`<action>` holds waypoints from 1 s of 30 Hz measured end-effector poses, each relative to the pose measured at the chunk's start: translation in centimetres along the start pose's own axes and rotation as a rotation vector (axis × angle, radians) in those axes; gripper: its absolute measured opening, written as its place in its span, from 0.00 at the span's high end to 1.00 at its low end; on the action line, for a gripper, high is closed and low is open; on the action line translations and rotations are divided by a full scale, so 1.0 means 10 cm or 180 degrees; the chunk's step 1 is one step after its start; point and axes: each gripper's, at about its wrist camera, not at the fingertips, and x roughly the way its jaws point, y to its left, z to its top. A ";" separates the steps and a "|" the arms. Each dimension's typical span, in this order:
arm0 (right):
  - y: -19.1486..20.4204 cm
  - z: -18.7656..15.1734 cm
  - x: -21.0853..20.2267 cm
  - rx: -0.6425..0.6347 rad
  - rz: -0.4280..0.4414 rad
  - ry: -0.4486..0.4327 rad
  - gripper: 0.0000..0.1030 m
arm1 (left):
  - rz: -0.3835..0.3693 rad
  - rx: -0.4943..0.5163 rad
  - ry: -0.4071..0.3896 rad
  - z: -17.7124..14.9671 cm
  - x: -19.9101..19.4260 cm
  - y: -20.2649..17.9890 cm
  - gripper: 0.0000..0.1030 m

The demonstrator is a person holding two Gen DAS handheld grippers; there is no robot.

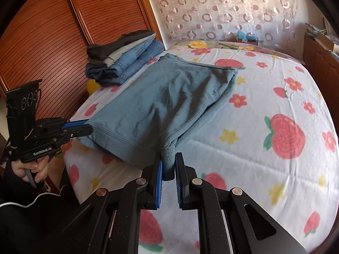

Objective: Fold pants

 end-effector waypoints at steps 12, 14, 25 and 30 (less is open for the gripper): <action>-0.18 0.08 -0.14 -0.0060 -0.0294 -0.0072 0.79 | 0.0087 0.0057 -0.0105 0.12 -0.02 0.06 0.43; -0.23 0.13 -0.18 -0.0050 -0.0369 -0.0133 0.76 | 0.0131 0.0080 -0.0116 0.17 0.03 0.07 0.39; -0.65 0.71 0.19 0.0030 -0.0417 -0.0324 0.75 | 0.0188 -0.0020 -0.0039 0.35 0.40 0.18 0.29; -0.84 1.02 0.59 0.0191 -0.0355 -0.0211 0.76 | 0.0212 -0.0001 -0.0039 0.34 0.44 0.18 0.29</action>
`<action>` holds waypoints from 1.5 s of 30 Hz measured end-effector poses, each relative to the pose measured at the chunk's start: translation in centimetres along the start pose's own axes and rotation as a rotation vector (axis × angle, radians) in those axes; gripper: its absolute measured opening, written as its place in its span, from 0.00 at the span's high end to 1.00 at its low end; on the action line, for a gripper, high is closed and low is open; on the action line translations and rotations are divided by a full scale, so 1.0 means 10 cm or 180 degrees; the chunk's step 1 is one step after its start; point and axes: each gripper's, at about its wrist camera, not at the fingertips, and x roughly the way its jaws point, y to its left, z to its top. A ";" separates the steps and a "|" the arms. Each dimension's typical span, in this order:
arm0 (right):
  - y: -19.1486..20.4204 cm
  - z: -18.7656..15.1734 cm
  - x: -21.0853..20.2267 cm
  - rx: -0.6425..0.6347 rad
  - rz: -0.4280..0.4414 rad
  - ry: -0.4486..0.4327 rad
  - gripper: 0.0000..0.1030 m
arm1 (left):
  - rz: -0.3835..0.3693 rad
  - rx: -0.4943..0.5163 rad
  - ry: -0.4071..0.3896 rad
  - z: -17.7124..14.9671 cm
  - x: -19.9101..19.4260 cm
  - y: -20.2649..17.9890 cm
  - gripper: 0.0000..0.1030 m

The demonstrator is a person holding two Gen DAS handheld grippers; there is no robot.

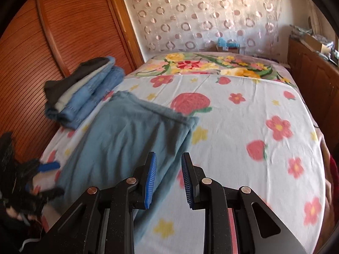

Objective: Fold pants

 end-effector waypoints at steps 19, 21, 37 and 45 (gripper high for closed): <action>0.02 0.50 0.50 0.0004 -0.0419 -0.0137 0.99 | 0.0003 -0.0031 0.0030 -0.12 0.08 0.02 0.25; 0.03 0.52 0.52 -0.0016 -0.0529 -0.0178 0.99 | 0.0015 -0.0023 0.0025 -0.12 0.08 0.01 0.25; 0.28 0.18 0.10 -0.0290 -0.0451 -0.0077 0.81 | 0.0091 -0.0005 0.0003 -0.12 0.09 -0.06 0.23; 0.62 -0.40 -0.19 -0.0468 -0.0179 0.0047 0.76 | 0.0094 -0.0009 -0.0012 -0.13 0.09 -0.06 0.23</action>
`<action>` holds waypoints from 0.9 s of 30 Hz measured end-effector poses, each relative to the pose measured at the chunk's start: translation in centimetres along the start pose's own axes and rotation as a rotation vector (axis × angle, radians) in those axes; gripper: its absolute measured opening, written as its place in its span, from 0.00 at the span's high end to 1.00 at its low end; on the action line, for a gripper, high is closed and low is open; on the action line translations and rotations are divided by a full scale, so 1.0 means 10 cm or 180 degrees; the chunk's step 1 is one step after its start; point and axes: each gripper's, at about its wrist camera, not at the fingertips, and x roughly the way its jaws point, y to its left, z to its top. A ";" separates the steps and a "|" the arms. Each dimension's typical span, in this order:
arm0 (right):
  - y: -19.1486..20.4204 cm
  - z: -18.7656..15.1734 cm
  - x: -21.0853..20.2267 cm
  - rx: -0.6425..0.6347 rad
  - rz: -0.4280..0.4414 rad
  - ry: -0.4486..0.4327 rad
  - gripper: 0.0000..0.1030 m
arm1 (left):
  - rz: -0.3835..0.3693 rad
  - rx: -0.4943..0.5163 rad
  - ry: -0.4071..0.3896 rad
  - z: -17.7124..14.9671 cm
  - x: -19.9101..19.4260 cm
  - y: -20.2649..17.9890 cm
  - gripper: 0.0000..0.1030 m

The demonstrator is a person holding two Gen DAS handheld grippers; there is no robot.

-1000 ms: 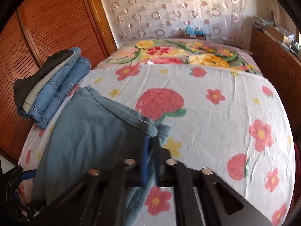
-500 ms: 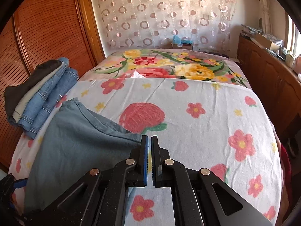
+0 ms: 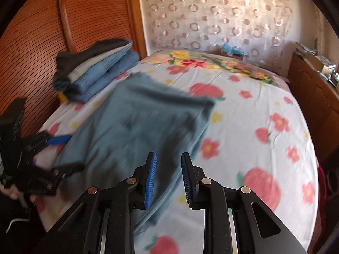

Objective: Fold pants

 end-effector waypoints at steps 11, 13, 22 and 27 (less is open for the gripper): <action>0.24 -0.30 0.09 -0.0092 -0.0056 0.0197 0.75 | 0.0007 -0.0003 -0.0008 0.00 0.00 0.00 0.23; 0.26 -0.31 0.08 -0.0109 -0.0082 0.0148 0.72 | 0.0008 -0.0007 -0.0006 0.00 0.00 0.01 0.23; 0.37 -0.39 0.06 -0.0149 -0.0126 0.0061 0.58 | -0.0010 -0.0107 -0.0085 -0.04 -0.17 0.05 0.28; 0.33 -0.41 -0.09 -0.0034 -0.0101 0.0055 0.58 | -0.0103 -0.0097 -0.0133 -0.12 -0.35 0.04 0.45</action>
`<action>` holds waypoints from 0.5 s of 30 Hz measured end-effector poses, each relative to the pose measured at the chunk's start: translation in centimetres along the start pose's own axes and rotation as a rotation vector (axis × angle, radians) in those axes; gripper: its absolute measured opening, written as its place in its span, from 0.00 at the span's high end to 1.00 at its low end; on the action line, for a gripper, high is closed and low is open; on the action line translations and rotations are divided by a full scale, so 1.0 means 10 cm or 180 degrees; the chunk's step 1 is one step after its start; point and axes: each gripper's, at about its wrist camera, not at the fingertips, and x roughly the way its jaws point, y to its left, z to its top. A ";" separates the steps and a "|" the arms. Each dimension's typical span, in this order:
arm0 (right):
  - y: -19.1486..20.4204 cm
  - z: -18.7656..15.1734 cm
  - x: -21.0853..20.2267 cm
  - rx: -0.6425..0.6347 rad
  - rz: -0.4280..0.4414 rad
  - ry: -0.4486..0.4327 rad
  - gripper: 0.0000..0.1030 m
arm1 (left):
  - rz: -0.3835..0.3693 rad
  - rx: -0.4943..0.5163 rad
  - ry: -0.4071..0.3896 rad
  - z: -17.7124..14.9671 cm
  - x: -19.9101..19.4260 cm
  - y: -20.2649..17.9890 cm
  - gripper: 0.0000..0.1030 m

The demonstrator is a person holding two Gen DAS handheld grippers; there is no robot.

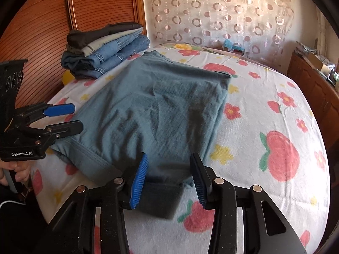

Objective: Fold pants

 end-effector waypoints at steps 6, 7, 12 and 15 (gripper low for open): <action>-0.08 -0.16 -0.24 0.0157 0.0000 0.0006 0.58 | -0.0091 -0.0037 0.0048 -0.13 -0.08 -0.02 0.56; -0.10 -0.19 -0.26 0.0203 0.0016 0.0020 0.58 | -0.0090 -0.0034 0.0064 -0.15 -0.07 -0.02 0.56; -0.15 -0.23 -0.28 0.0290 0.0035 0.0073 0.58 | -0.0080 -0.0092 0.0153 -0.20 0.00 0.00 0.56; -0.15 -0.23 -0.28 0.0319 0.0059 0.0092 0.58 | -0.0070 -0.0065 0.0143 -0.23 -0.01 -0.03 0.56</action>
